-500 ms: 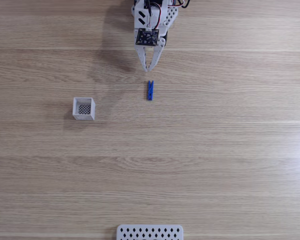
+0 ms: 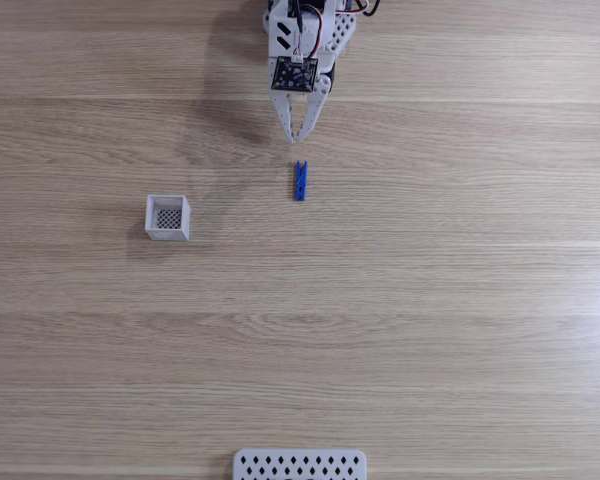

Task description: Grasp a peg and put it in the crate.

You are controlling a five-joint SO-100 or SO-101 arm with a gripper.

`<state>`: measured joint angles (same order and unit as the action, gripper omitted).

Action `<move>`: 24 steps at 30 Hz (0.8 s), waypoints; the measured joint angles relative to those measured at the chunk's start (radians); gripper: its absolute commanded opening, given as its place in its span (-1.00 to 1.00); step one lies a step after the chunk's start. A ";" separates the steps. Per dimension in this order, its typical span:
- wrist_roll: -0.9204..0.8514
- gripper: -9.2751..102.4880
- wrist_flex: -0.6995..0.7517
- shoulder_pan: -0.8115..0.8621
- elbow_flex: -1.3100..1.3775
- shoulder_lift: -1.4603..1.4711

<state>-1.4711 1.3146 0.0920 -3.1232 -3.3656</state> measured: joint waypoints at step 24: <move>-0.006 -0.82 0.071 -0.034 0.907 1.308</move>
<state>-1.4772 1.3852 0.0583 -2.2166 -2.0571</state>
